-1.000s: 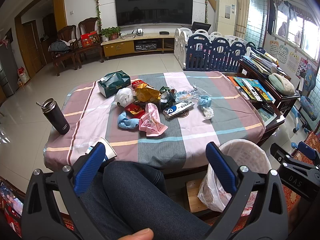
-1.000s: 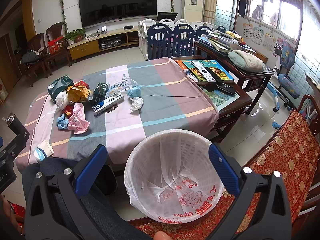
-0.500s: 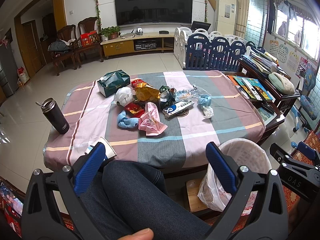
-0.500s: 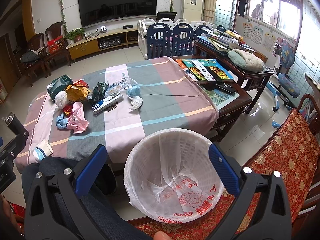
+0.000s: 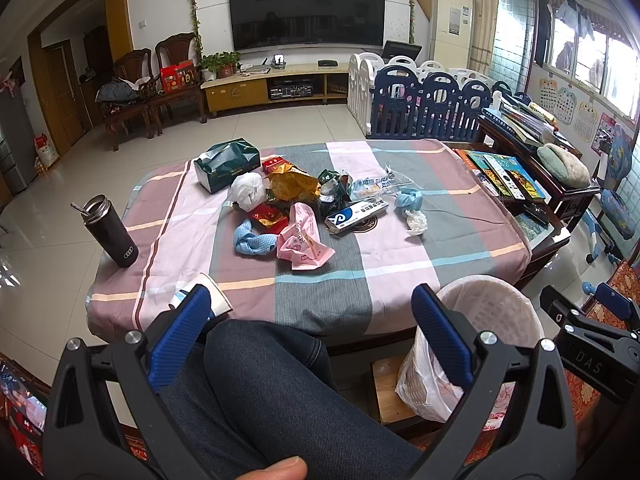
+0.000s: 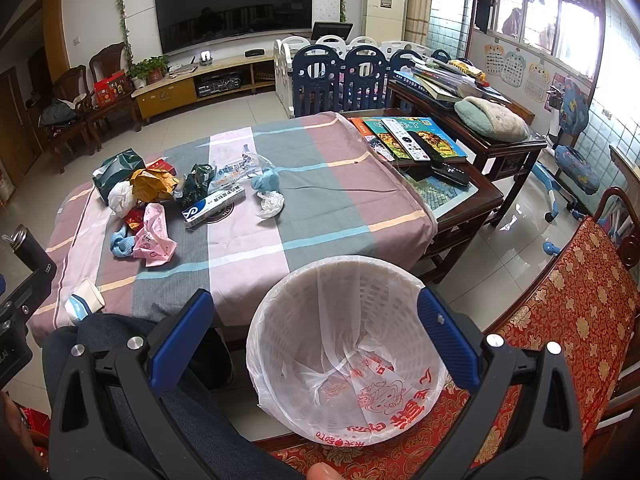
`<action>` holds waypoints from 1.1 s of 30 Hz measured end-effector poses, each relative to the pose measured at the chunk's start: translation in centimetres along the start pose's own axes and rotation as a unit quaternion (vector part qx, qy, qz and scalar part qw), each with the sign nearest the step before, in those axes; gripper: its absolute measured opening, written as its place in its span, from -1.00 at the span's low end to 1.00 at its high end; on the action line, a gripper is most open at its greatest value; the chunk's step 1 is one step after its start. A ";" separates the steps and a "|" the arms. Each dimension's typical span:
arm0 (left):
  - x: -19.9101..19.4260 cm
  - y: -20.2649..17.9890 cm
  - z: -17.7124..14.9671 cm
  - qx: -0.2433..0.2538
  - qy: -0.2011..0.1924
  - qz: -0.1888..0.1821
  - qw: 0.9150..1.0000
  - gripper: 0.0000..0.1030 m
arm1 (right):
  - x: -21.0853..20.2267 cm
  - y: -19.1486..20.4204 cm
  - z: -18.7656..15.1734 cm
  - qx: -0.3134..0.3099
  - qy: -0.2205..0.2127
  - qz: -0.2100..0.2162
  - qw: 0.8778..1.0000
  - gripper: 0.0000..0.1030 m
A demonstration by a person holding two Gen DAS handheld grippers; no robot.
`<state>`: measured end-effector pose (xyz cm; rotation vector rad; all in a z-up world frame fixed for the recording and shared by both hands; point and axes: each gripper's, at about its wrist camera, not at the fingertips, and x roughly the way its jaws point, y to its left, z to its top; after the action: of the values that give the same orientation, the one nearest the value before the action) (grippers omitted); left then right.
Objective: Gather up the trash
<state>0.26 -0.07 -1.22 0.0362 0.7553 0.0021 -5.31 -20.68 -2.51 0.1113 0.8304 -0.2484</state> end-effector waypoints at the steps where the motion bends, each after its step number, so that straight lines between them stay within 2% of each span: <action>1: 0.0 0.0 0.0 0.000 0.000 0.000 1.000 0.94 | 0.0 0.0 0.0 0.000 0.000 0.000 1.000 0.94; 14: 0.2 0.2 0.0 0.000 0.002 -0.002 1.000 0.94 | 0.1 0.0 0.0 -0.001 0.001 -0.003 1.000 0.94; 17: 1.3 1.9 0.0 -0.020 0.006 0.009 1.000 0.94 | 0.4 -0.2 0.0 -0.001 0.001 -0.008 1.000 0.94; 20: 3.7 5.9 -0.2 -0.068 0.021 0.035 0.997 0.94 | 0.6 -0.6 0.1 -0.001 -0.002 -0.013 1.000 0.94; 23: 7.7 11.8 -1.1 -0.141 0.060 0.065 0.986 0.94 | 2.0 -0.9 -0.1 -0.004 0.005 -0.009 1.000 0.94; 24: 9.4 14.0 -1.7 -0.169 0.077 0.070 0.980 0.94 | 2.5 -0.7 -0.1 -0.007 0.011 -0.006 1.000 0.94; 27: 13.9 19.1 -3.5 -0.236 0.135 0.058 0.961 0.93 | 4.2 0.8 -0.2 -0.024 0.033 0.010 0.999 0.94; 30: 18.1 21.8 -5.1 -0.290 0.184 0.027 0.939 0.93 | 6.1 2.9 -0.6 -0.042 0.055 0.031 0.997 0.94; 32: 20.5 22.2 -5.8 -0.300 0.207 0.014 0.931 0.93 | 7.2 4.5 -0.7 -0.053 0.068 0.053 0.995 0.94; 33: 21.8 22.2 -6.0 -0.296 0.223 0.023 0.928 0.93 | 7.7 5.2 -0.8 -0.058 0.075 0.064 0.993 0.94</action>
<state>12.27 22.62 -19.78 -0.5410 1.1831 0.2920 0.47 -16.86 -8.77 0.0739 0.9806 -0.0707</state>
